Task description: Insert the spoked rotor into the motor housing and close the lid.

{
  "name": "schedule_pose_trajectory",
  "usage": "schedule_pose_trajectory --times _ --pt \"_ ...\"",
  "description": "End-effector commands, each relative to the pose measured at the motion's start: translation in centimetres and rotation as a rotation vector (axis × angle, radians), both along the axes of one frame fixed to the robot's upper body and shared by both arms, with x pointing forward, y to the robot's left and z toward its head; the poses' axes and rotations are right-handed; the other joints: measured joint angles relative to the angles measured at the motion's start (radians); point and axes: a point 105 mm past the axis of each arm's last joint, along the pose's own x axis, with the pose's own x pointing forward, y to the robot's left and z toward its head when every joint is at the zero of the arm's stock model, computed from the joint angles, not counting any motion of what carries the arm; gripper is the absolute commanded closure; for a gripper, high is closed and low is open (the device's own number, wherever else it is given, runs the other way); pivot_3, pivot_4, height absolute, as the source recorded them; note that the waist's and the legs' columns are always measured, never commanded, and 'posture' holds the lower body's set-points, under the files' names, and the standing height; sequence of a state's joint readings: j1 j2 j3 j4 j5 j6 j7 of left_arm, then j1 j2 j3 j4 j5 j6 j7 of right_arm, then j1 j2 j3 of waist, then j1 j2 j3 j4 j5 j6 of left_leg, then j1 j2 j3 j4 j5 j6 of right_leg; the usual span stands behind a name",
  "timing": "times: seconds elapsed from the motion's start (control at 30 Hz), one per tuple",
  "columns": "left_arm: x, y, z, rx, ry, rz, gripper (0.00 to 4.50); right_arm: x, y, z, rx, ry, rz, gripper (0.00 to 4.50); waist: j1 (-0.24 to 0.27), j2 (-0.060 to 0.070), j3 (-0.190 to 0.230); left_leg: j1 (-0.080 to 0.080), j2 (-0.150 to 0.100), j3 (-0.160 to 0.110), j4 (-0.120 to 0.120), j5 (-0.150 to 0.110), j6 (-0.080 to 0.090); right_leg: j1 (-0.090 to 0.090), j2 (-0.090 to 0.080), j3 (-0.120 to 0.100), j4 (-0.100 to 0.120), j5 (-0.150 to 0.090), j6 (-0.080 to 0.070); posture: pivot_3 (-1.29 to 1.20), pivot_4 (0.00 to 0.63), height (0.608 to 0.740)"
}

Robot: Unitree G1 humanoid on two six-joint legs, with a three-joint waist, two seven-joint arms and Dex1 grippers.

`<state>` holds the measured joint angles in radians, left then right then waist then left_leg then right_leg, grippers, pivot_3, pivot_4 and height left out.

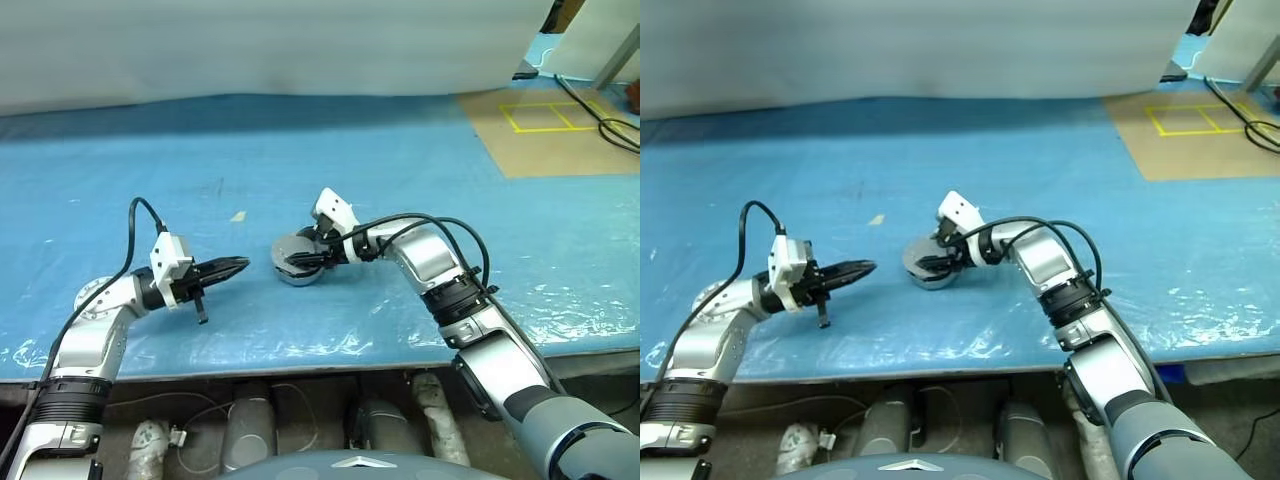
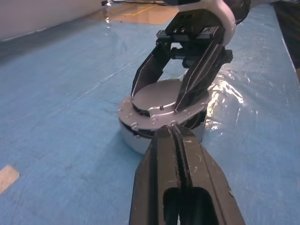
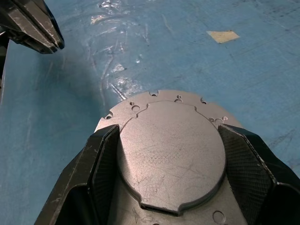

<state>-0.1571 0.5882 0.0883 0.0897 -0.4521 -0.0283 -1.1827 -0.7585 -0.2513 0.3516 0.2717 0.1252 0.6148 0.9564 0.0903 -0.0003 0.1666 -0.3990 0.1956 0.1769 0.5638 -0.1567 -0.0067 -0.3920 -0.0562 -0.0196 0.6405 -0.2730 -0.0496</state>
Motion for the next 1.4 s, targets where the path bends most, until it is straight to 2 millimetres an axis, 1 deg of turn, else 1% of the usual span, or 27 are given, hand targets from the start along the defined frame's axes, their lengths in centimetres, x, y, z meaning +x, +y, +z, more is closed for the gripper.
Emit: schedule_pose_trajectory --times 0.03,0.13,0.3,0.33,0.5,0.6,0.63,0.73,1.07,1.1,1.23,1.37,1.4 --pt "-0.3 0.0 0.3 0.022 -0.018 -0.015 4.45 -0.1 -0.2 -0.7 -0.035 -0.025 -0.002 1.53 0.000 0.000 0.000 0.000 0.000 0.000 0.000 0.000 0.000 0.000 0.000 0.000 0.000 0.000 0.000 0.00 0.150 0.740" --pt "-0.2 0.3 0.2 0.032 -0.017 -0.011 4.45 -0.2 -0.5 -1.3 -0.049 -0.016 -0.007 1.53 0.001 0.000 0.000 0.000 0.000 0.000 -0.001 0.000 0.000 0.000 0.000 0.000 0.000 0.000 0.000 0.00 0.150 0.740" --pt "-0.1 0.2 0.3 0.029 -0.020 -0.008 4.45 -0.1 -0.6 -1.7 -0.041 0.021 -0.033 1.53 0.001 0.000 0.000 0.001 0.000 0.000 -0.001 0.000 0.000 0.001 0.000 0.000 0.000 0.000 0.000 0.00 0.150 0.740" --pt "-0.1 0.2 0.3 0.030 -0.020 -0.008 4.45 -0.2 -0.7 -2.0 -0.059 0.012 -0.027 1.53 0.002 0.000 0.000 0.001 0.000 0.000 -0.001 0.000 0.000 0.001 0.000 0.000 0.000 0.000 0.000 0.00 0.150 0.740" --pt "-0.1 0.0 0.2 0.036 -0.022 -0.012 4.45 0.0 -1.7 -3.6 -0.117 0.013 -0.048 1.53 0.001 0.000 0.000 0.002 0.000 0.000 -0.001 0.000 0.000 0.002 0.000 0.000 -0.001 0.000 0.000 0.00 0.150 0.740" --pt "0.1 -0.2 0.4 0.034 -0.025 -0.014 4.45 0.0 -2.7 -4.7 -0.150 0.023 -0.060 1.53 0.002 0.000 0.000 0.004 0.000 0.000 -0.001 0.000 0.000 0.004 0.000 0.000 -0.001 0.000 0.000 0.00 0.150 0.740" --pt "0.1 -0.2 0.4 0.034 -0.027 -0.014 4.45 -0.3 -3.3 -5.0 -0.164 0.021 -0.043 1.53 0.005 0.000 0.000 0.005 0.000 0.000 -0.001 0.000 0.000 0.005 0.000 0.000 -0.001 0.000 0.000 0.00 0.150 0.740" --pt "0.0 -0.3 0.4 0.035 -0.028 -0.016 4.45 -0.8 -4.0 -5.0 -0.152 0.031 -0.042 1.53 0.010 0.000 0.000 0.008 -0.002 0.000 -0.001 0.000 0.000 0.008 -0.003 0.000 -0.001 -0.001 0.001 0.00 0.150 0.740" --pt "0.2 -1.3 0.6 0.028 -0.036 -0.041 4.45 -0.8 -3.5 -5.3 -0.098 0.034 -0.104 1.53 0.007 -0.001 -0.001 0.015 -0.004 0.000 -0.004 0.000 0.000 0.013 -0.003 0.001 -0.004 -0.001 0.001 0.00 0.150 0.740" --pt "0.2 -1.3 0.6 0.028 -0.037 -0.042 4.45 -0.9 -3.4 -5.1 -0.067 0.067 -0.122 1.53 0.006 -0.001 -0.001 0.015 -0.004 0.000 -0.005 0.000 0.000 0.013 -0.003 0.001 -0.004 -0.001 0.001 0.00 0.150 0.740" --pt "0.3 -1.6 0.6 0.029 -0.036 -0.050 4.45 -1.1 -2.7 -2.6 0.113 0.181 -0.156 1.53 0.006 -0.001 -0.001 0.014 -0.004 0.000 -0.005 0.000 0.001 0.012 -0.003 0.002 -0.004 -0.001 0.001 0.00 0.150 0.740" --pt "0.3 -1.8 0.5 0.031 -0.035 -0.059 4.45 -1.6 -1.9 -0.2 0.196 0.184 -0.125 1.53 0.006 -0.001 0.000 0.012 -0.004 0.001 -0.009 0.000 0.000 0.010 -0.003 0.002 -0.009 -0.001 0.001 0.00 0.150 0.740" --pt "0.3 -1.9 0.5 0.031 -0.035 -0.061 4.45 -1.8 -1.7 0.2 0.199 0.175 -0.114 1.53 0.006 -0.001 0.000 0.011 -0.004 0.001 -0.010 0.000 0.000 0.009 -0.002 0.001 -0.010 -0.001 0.001 0.00 0.150 0.740"
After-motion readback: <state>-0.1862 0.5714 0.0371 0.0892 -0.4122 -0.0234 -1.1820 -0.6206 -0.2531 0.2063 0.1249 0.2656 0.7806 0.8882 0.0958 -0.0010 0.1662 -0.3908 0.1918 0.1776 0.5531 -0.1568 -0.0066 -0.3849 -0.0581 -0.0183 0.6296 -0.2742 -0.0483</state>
